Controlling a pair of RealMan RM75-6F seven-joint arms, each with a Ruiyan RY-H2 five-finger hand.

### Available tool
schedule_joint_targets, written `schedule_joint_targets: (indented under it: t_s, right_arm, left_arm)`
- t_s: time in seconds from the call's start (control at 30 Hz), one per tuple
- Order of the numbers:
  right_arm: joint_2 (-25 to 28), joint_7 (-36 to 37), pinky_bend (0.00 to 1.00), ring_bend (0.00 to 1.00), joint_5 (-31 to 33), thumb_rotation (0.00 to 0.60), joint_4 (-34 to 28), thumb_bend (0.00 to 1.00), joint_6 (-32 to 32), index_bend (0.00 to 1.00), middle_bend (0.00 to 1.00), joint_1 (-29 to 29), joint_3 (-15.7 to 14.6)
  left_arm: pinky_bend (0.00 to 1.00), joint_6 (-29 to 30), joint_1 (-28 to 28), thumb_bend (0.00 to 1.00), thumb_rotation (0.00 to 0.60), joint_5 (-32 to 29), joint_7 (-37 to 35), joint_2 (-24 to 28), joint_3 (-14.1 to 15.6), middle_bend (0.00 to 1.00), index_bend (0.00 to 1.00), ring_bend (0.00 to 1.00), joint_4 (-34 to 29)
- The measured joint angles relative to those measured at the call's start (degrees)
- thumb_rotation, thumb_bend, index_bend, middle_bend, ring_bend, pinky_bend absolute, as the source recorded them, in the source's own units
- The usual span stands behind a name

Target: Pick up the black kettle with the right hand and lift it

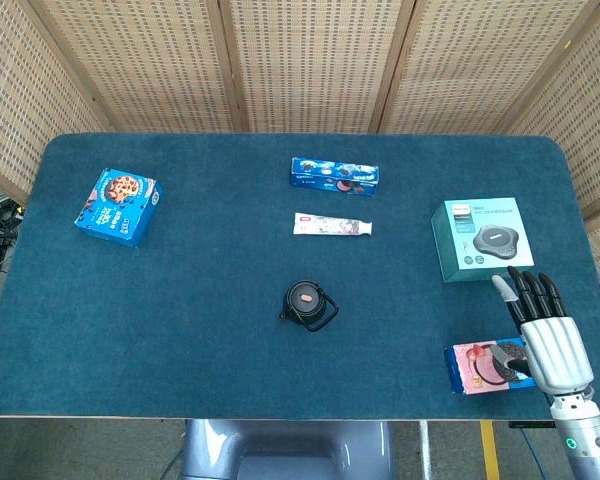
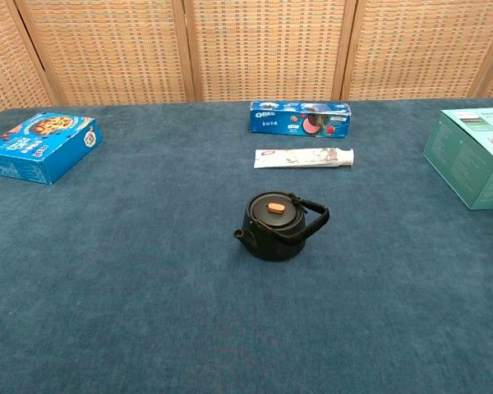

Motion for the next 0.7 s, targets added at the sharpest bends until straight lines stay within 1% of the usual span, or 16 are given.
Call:
schedule_joint_targets:
  t_s: [0.2,0.37,0.47,0.6,0.67,0.7]
  right_arm:
    - [0.0,0.1,0.00,0.00,-0.6,0.600,-0.3,0.00,-1.4,0.00,0.00,-0.2,0.3]
    - [0.5,1.6,0.00,0.00,-1.7,0.600,-1.0,0.00,-5.6,0.00,0.00,1.9,0.4]
    - [1.1,2.4,0.00,0.00,-2.3,0.600,-2.0,0.00,-9.8,0.00,0.00,4.5,0.8]
    - [2.5,4.0,0.00,0.00,-2.5,0.600,-5.1,0.00,-17.2,0.00,0.00,9.0,1.8]
    - [3.1,5.0,0.00,0.01,-2.4,0.600,-6.9,0.00,-20.8,0.02,0.02,11.3,2.4]
    - [3.5,5.5,0.00,0.03,-2.3,0.600,-8.1,0.00,-23.3,0.03,0.05,13.0,2.8]
  left_arm:
    - [0.00,-1.2,-0.4,0.00,0.600,-0.5,-0.5,0.1,-0.1,0.00,0.00,0.00,0.2]
    - [0.00,-2.7,-1.1,0.00,0.600,-0.9,-0.2,0.1,-0.1,0.00,0.00,0.00,0.1]
    - [0.00,-3.4,-1.5,0.00,0.600,-1.5,0.0,0.1,-0.2,0.00,0.00,0.00,0.0]
    - [0.00,-4.4,-2.0,0.00,0.600,-2.7,0.3,0.1,-0.6,0.00,0.00,0.00,0.0]
    - [0.00,-4.8,-2.1,0.00,0.600,-3.2,0.6,0.0,-0.7,0.00,0.00,0.00,0.1]
    - [0.00,-5.1,-2.3,0.00,0.600,-3.6,0.9,-0.1,-0.8,0.00,0.00,0.00,0.1]
